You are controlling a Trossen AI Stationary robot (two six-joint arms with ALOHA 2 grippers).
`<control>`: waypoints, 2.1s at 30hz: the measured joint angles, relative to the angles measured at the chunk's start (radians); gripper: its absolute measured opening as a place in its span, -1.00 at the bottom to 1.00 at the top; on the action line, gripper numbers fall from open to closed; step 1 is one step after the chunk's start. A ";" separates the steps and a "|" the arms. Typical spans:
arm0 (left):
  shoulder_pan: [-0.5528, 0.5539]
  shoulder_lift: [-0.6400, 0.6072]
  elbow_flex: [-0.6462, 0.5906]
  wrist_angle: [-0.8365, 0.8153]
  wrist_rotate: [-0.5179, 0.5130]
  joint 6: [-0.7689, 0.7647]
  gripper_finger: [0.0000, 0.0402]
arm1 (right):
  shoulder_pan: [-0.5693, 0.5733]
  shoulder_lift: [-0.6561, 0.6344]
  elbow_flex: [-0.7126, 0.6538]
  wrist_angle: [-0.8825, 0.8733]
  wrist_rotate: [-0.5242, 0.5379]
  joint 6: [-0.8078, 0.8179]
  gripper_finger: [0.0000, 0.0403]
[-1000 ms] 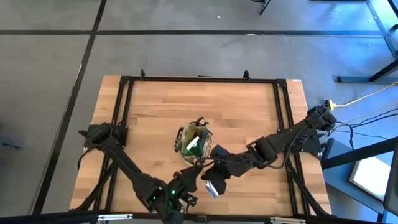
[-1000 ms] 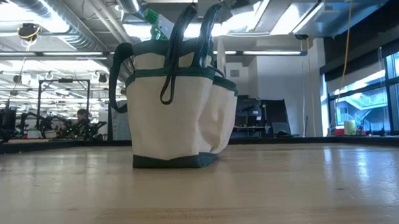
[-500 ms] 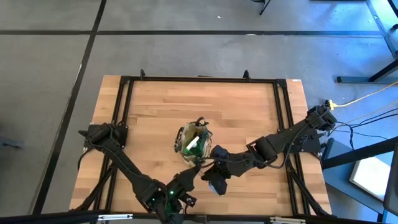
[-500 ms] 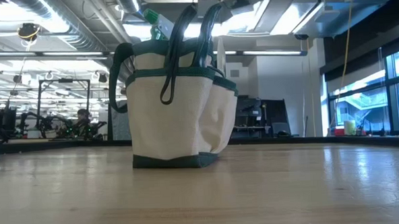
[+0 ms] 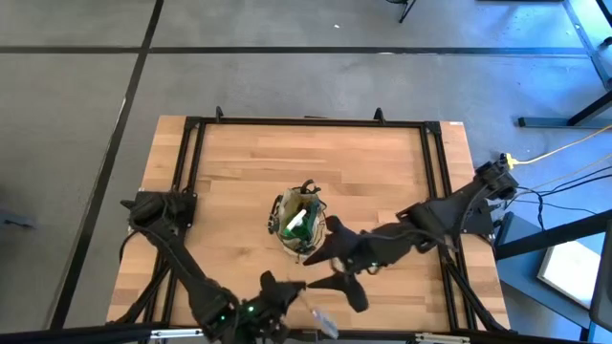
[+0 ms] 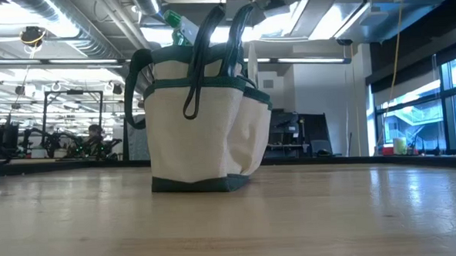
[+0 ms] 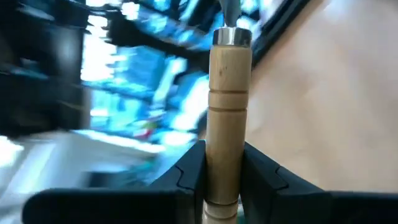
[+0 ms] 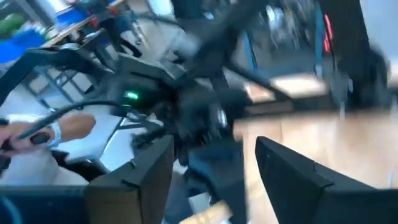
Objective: Pick & Place Garden tools in Gardening bag
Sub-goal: Put the brown trowel into the side pocket of the green gardening bag
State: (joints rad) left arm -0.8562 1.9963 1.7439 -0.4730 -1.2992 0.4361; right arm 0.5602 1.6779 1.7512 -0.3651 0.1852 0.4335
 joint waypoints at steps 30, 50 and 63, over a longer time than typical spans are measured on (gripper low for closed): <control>-0.096 -0.445 -0.001 0.238 0.744 -0.262 -0.70 | 0.175 0.010 -0.102 0.126 0.339 -0.432 0.07; 0.089 -0.495 -0.520 0.857 1.032 -0.389 -0.70 | 0.175 0.016 -0.252 0.353 0.335 -0.523 0.07; 0.188 -0.547 -0.889 1.371 1.314 -0.508 -0.70 | 0.136 0.074 -0.251 0.566 0.242 -0.558 0.07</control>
State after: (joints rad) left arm -0.6686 1.4492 0.8548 0.8981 0.0146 -0.0716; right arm 0.6963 1.7521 1.5002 0.2010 0.4271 -0.1240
